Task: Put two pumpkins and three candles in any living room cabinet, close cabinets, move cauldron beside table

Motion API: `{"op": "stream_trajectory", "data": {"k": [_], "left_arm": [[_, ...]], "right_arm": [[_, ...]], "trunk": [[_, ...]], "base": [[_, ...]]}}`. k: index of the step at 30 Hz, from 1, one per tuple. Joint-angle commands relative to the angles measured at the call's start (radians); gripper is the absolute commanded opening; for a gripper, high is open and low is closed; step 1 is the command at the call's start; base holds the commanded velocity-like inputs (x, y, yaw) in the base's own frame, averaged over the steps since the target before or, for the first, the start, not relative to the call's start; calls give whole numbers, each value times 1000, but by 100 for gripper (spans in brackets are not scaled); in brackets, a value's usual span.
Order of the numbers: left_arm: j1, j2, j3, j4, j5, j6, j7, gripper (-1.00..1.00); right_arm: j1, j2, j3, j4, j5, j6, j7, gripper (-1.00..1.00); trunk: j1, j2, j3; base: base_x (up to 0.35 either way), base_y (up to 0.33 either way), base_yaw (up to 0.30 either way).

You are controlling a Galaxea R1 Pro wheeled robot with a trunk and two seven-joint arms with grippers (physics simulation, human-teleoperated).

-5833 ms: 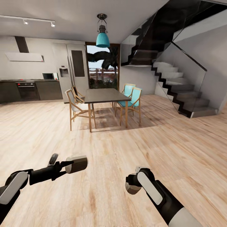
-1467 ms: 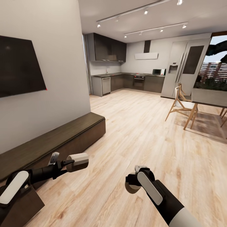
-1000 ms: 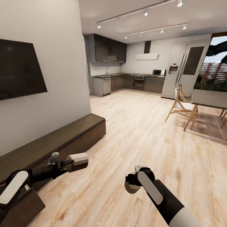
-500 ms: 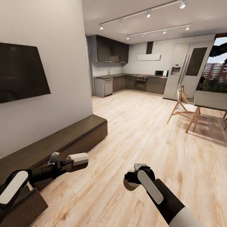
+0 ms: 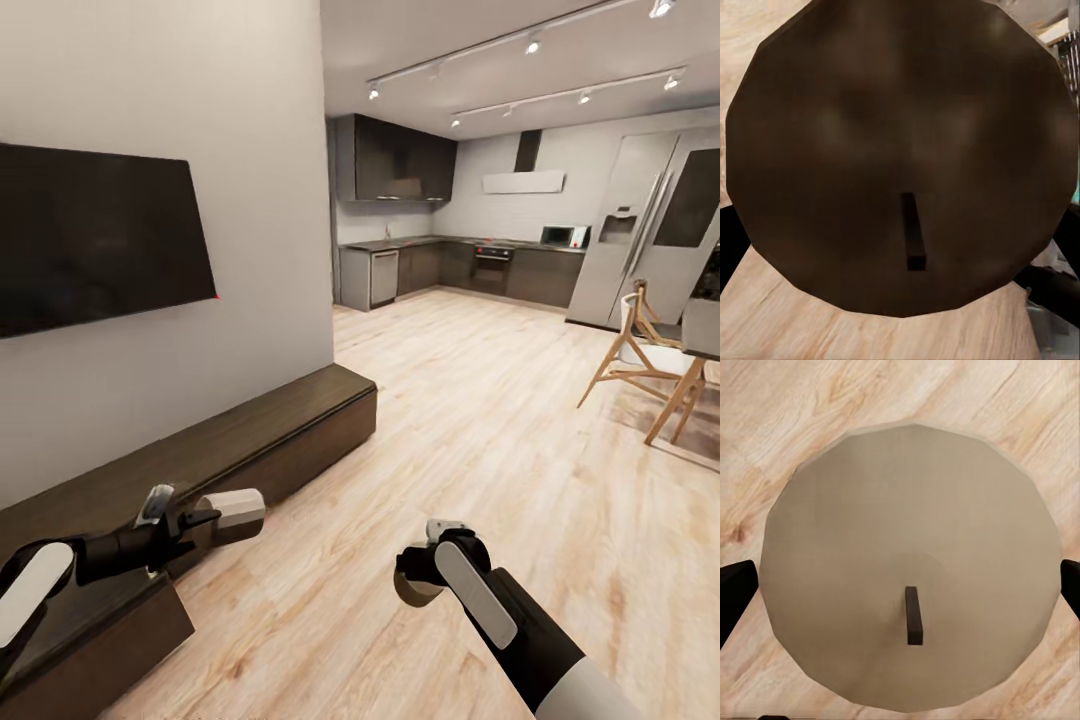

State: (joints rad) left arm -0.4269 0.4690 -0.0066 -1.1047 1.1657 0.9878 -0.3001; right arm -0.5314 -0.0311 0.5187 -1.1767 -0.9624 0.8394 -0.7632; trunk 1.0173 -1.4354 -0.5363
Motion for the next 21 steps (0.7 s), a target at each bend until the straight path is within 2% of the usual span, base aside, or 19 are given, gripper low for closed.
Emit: {"op": "stream_trajectory", "data": {"k": [1,9,13,15,18,21], "left_arm": [[-1,6,0,5,2,3,-7,-100],[-1,37,19,85,0,0,12,-100],[-1,47,26,91,3,-3,128,-100],[-1,47,47,92,5,-3,181,-100],[-1,47,92,92,3,-3,227,-100],[-1,48,112,92,2,-4,264,-100]], "right_arm": [[-1,-1,3,-2,-14,-3,-13,-100],[-1,-1,6,-2,-12,-3,-16,-100],[-1,-1,7,-2,-13,-3,-16,-100],[-1,-1,7,-2,-13,-3,-17,-100],[-1,-1,7,-3,-13,-3,-17,-100],[-1,-1,8,-3,-13,-3,-17,-100]], "trunk": [[-4,7,2],[-35,63,27],[-50,91,40],[-58,105,46],[-69,126,55],[-81,147,65]], "base": [[0,0,275],[0,0,275],[0,0,275],[0,0,275],[0,0,275],[0,0,275]]}}
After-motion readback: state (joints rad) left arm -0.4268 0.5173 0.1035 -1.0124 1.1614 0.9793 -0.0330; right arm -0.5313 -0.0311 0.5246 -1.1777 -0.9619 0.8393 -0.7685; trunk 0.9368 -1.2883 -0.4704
